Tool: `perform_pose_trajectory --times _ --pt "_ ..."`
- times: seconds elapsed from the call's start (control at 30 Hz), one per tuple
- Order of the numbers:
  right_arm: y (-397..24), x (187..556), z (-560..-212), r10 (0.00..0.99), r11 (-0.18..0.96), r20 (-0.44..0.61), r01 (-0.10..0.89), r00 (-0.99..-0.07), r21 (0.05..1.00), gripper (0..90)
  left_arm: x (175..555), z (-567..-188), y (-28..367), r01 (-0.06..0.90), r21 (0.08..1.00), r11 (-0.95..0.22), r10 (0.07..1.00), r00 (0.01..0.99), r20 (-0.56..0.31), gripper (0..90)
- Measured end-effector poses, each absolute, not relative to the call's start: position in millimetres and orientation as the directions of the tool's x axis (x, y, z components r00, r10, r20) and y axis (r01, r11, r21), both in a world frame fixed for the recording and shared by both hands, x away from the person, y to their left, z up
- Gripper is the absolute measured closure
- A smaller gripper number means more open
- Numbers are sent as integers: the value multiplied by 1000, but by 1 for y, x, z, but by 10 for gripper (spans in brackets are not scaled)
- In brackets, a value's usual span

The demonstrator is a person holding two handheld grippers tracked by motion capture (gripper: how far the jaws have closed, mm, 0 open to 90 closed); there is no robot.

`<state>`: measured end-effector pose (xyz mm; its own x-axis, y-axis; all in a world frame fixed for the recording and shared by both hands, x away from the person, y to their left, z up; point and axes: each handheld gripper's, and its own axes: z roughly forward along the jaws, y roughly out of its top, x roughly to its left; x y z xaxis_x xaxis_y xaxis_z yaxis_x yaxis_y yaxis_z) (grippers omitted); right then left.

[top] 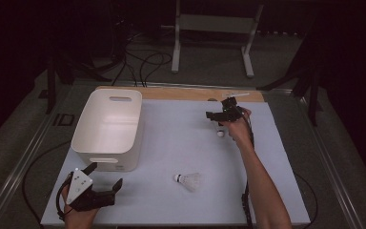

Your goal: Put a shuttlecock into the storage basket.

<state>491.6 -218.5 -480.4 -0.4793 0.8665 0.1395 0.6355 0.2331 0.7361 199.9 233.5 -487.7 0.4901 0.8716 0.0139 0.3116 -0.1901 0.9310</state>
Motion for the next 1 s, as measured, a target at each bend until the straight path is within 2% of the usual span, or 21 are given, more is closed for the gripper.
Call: perform_pose_trajectory --times 0.57,1.0 --pt "-234 492 -482 858 317 100 672 -504 670 233 200 -488 232 311 931 -192 869 494 15 0" --pt "-240 485 -486 845 338 107 679 -523 652 305 201 -488 231 313 929 -195 870 493 17 0"
